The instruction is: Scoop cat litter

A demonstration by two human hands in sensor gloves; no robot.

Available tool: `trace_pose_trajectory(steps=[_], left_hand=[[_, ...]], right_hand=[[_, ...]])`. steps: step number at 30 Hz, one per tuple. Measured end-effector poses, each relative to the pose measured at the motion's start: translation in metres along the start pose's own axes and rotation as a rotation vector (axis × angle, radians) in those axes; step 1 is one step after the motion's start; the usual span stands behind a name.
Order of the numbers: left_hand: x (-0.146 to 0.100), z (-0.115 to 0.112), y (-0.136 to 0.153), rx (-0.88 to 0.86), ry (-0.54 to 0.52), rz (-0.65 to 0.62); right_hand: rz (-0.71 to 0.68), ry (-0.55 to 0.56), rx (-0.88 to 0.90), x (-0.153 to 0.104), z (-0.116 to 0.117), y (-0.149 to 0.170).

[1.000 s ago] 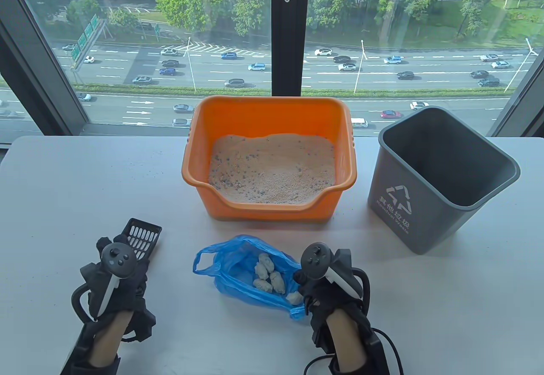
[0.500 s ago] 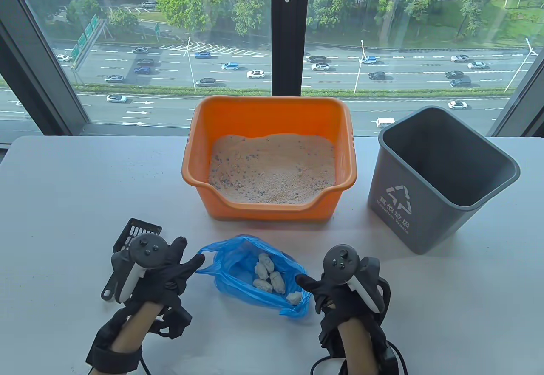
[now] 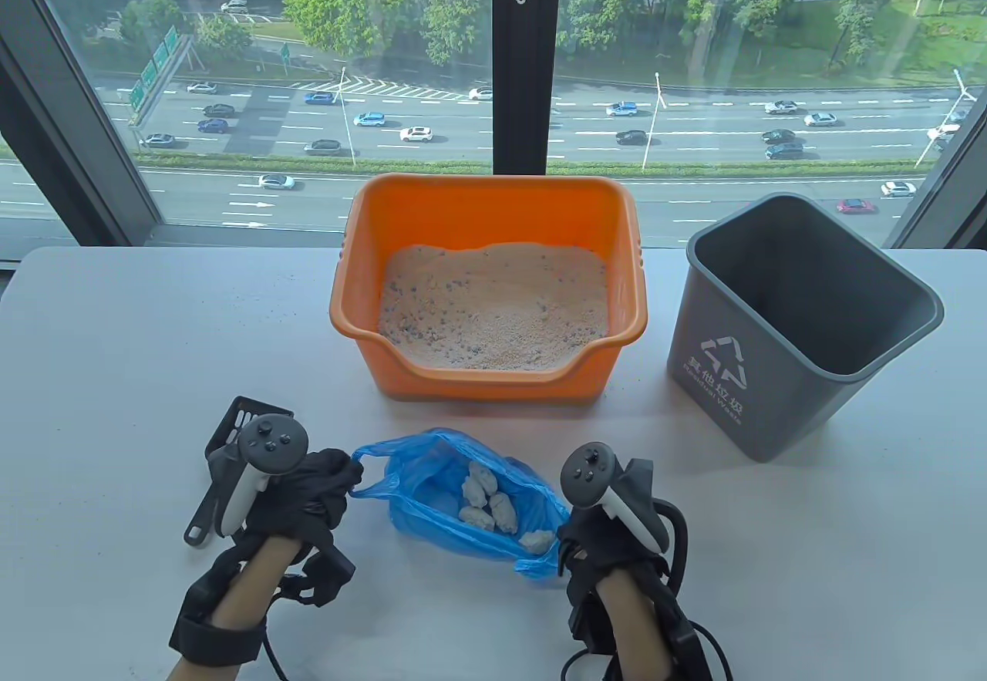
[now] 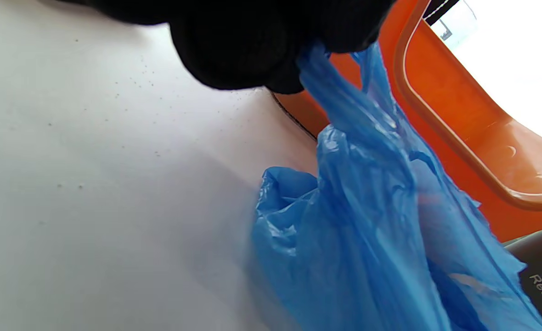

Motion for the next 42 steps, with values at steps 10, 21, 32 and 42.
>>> trace_pose_trajectory(steps=[10,21,32,42], left_hand=[[-0.029,0.023,-0.042,-0.346,-0.182,-0.469],[-0.008,-0.015,-0.061,-0.936,0.289,-0.79],[-0.001,-0.054,-0.087,-0.6,0.148,-0.614],[-0.005,-0.086,-0.099,-0.638,0.303,-0.638]], right_hand=[[-0.101,0.616,0.047,-0.044,-0.054,-0.01],[-0.344,0.773,0.092,-0.066,-0.081,-0.058],[-0.628,0.476,0.151,-0.053,-0.084,-0.092],[-0.745,0.301,0.36,-0.031,-0.07,-0.089]])
Point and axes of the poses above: the tracker on the back of each hand, its own y axis roughly to the little-finger side, its own x axis roughly from the wrist to the fingertips, z = x × y, the point moved 1 cm from there along x, roughly from the wrist to the fingertips, and after that the axes turned 3 degrees about -z, right-handed, at the moved point
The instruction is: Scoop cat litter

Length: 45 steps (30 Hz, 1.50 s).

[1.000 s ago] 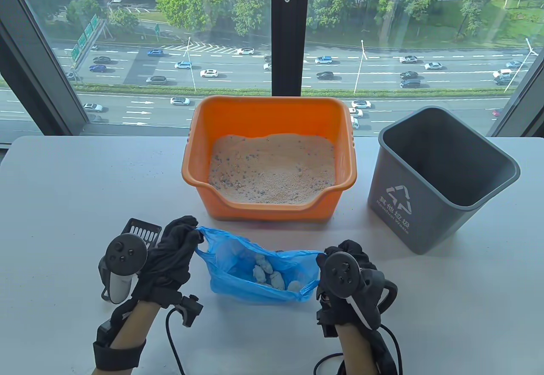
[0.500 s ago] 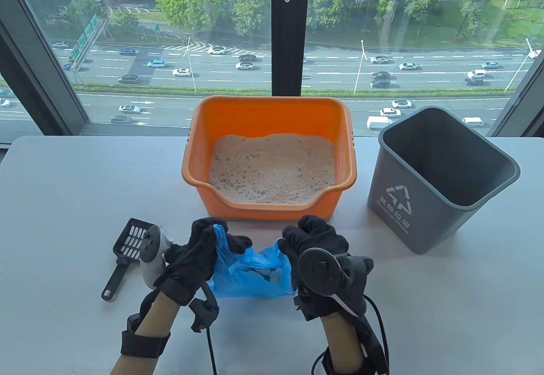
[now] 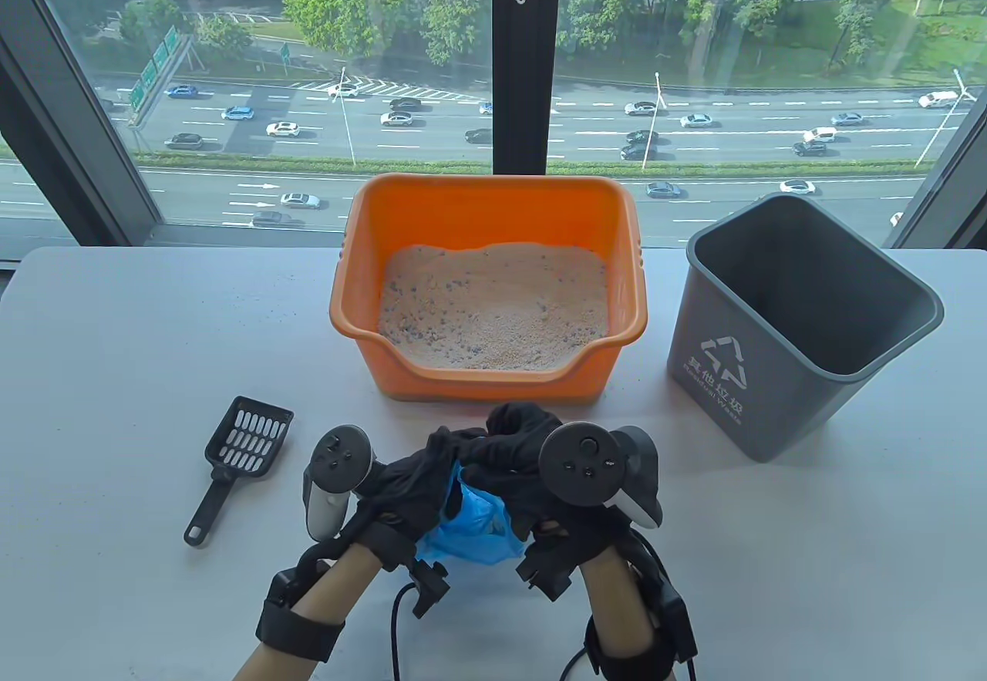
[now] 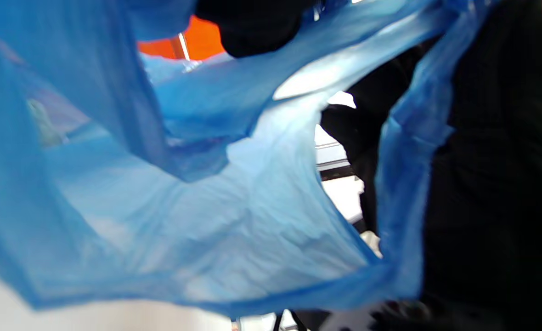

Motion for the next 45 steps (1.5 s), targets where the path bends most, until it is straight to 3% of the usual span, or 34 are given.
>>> trace_pose_trajectory(steps=[2,6,9,14,19,24,27,32,36,41,45], left_hand=[[0.001,-0.008,-0.001,0.011,0.083,-0.047],[0.002,-0.017,-0.004,0.147,0.193,-0.109],[0.001,-0.017,0.0,0.238,0.232,-0.064],[0.0,-0.009,0.009,0.251,0.145,-0.012],[-0.002,0.002,0.019,0.116,0.08,0.014],[-0.005,0.004,0.029,0.068,0.049,0.045],[-0.005,0.004,0.033,0.039,0.055,0.062],[-0.005,0.006,0.034,0.017,0.046,0.068],[-0.005,0.008,0.034,-0.051,0.059,0.067],[-0.006,0.005,0.037,-0.003,0.071,0.089],[-0.004,0.007,0.036,-0.011,0.056,0.11]], right_hand=[[-0.014,0.039,0.046,0.001,0.004,0.003],[-0.01,0.006,0.094,0.004,0.013,0.011],[-0.01,-0.06,0.14,0.006,0.019,0.013],[0.015,-0.091,0.107,0.006,0.024,0.012],[0.135,-0.026,-0.006,0.003,0.018,0.028],[0.173,-0.258,0.033,0.004,0.027,0.043],[0.138,-0.186,0.049,0.006,0.029,0.041],[0.147,-0.206,0.022,0.006,0.032,0.039],[0.148,-0.285,0.012,0.006,0.039,0.04],[0.116,-0.207,-0.128,0.007,0.043,0.036],[0.137,-0.112,-0.185,0.004,0.025,0.033]])
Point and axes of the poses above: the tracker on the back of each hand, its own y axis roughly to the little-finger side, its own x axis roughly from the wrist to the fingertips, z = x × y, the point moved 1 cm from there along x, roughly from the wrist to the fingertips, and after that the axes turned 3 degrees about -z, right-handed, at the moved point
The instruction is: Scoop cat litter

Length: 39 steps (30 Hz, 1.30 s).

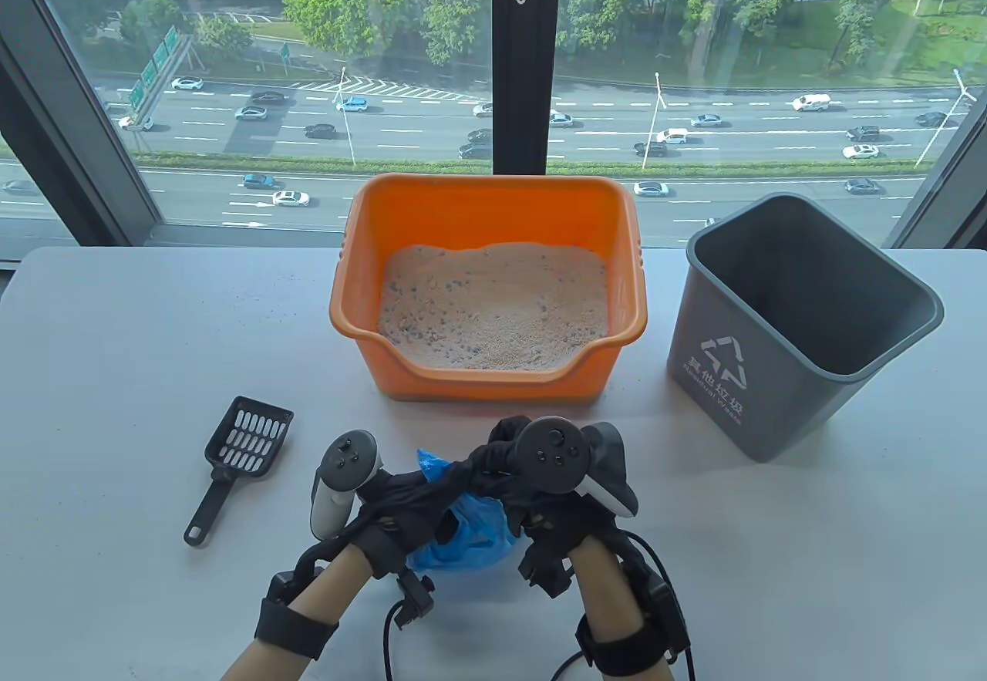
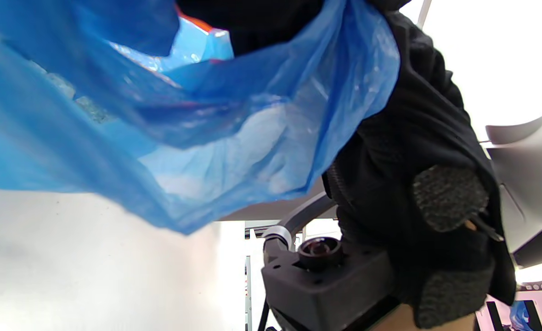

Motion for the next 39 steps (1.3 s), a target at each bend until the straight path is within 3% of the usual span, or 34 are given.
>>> trace_pose_trajectory(steps=[2,6,9,11,13,18,20,24,28,31,35,37,39], left_hand=[[0.001,-0.001,0.0,0.003,-0.02,0.004],[0.002,0.004,0.001,-0.033,-0.075,0.033],[0.0,0.01,0.004,-0.108,-0.114,0.059],[-0.003,0.013,0.006,-0.14,-0.101,0.074],[-0.005,0.02,0.009,-0.189,-0.07,0.065],[-0.004,0.027,0.011,-0.216,0.062,0.069],[-0.004,0.028,0.008,-0.198,0.053,0.071],[-0.003,0.028,0.003,-0.149,0.065,0.044],[-0.005,0.025,-0.003,-0.126,0.088,0.017],[-0.005,0.018,-0.001,-0.179,0.175,-0.004],[-0.003,0.01,0.0,-0.134,0.213,-0.017],[-0.003,0.009,-0.001,-0.087,0.182,-0.02],[-0.004,0.011,-0.004,-0.01,0.129,-0.037]], right_hand=[[0.003,0.039,0.006,-0.003,-0.006,-0.003],[-0.015,0.017,-0.04,-0.008,-0.005,-0.025],[0.001,-0.081,-0.046,-0.008,0.01,-0.043],[0.021,-0.155,-0.026,-0.008,0.019,-0.048],[0.017,-0.279,0.113,-0.01,0.027,-0.051],[0.003,-0.354,0.28,-0.012,0.027,-0.038],[0.02,-0.291,0.364,-0.016,0.02,-0.024],[0.088,-0.21,0.347,-0.032,0.016,0.003],[0.157,-0.246,0.263,-0.03,0.025,0.018],[0.182,-0.327,0.156,-0.024,0.039,0.026],[0.148,-0.351,0.203,-0.016,0.061,0.034],[0.106,-0.28,0.231,-0.014,0.068,0.037],[0.07,-0.127,0.197,-0.014,0.071,0.04]])
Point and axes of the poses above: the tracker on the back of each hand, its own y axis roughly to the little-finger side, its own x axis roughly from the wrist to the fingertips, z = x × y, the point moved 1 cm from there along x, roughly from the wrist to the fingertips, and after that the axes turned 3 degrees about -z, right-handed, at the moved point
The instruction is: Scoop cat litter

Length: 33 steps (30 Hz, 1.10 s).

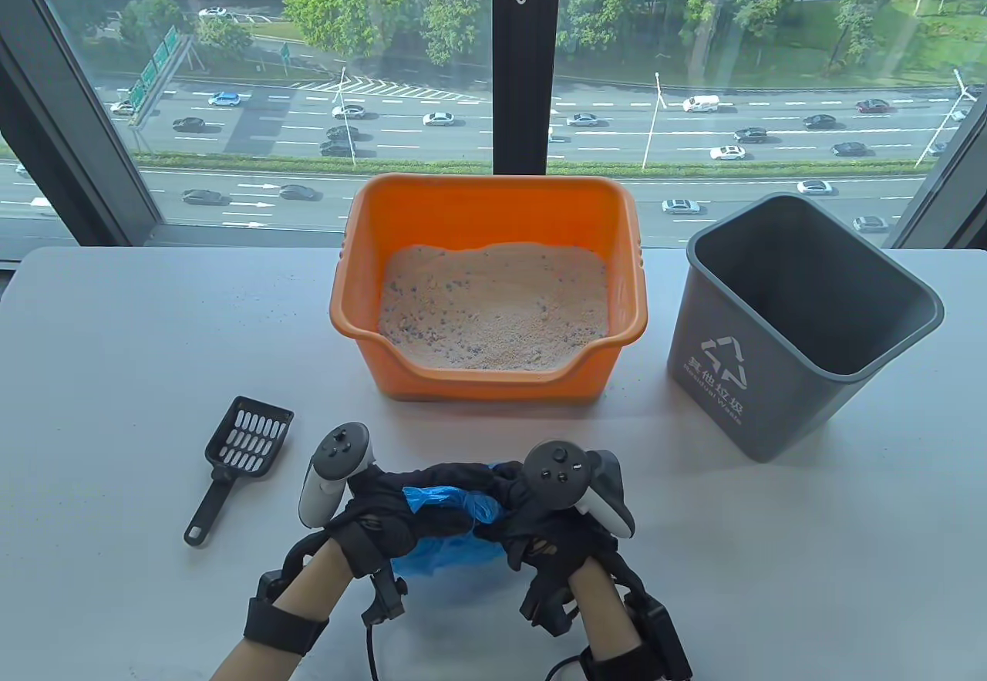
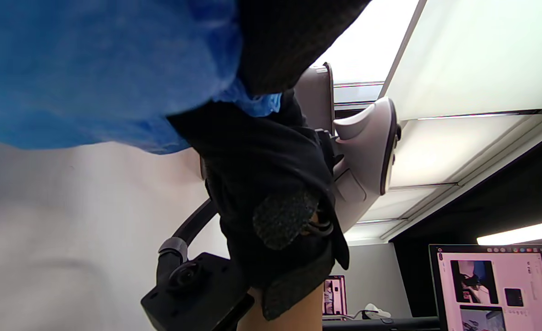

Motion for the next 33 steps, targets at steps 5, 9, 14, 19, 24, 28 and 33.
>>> trace_pose_trajectory(steps=[5,9,14,19,24,28,33], left_hand=[[-0.008,0.006,-0.018,0.302,-0.154,-0.016],[-0.014,0.004,-0.03,0.653,-0.329,-0.066],[-0.018,-0.005,-0.03,0.786,-0.458,-0.03],[-0.02,-0.002,-0.027,0.739,-0.477,-0.023],[-0.018,-0.009,-0.03,0.749,-0.421,-0.044],[-0.017,-0.017,-0.036,0.751,-0.379,-0.076],[-0.017,-0.028,-0.044,0.76,-0.238,-0.177]], right_hand=[[-0.009,-0.013,-0.016,0.0,-0.004,-0.004],[-0.034,-0.057,0.049,-0.001,-0.002,-0.012],[-0.052,-0.113,0.063,0.0,0.008,-0.018],[-0.06,-0.101,0.132,-0.002,0.004,-0.016],[-0.051,0.026,0.545,-0.003,-0.001,0.003],[0.009,0.059,0.628,-0.003,-0.002,0.008],[0.026,0.108,0.629,-0.006,-0.01,0.007]])
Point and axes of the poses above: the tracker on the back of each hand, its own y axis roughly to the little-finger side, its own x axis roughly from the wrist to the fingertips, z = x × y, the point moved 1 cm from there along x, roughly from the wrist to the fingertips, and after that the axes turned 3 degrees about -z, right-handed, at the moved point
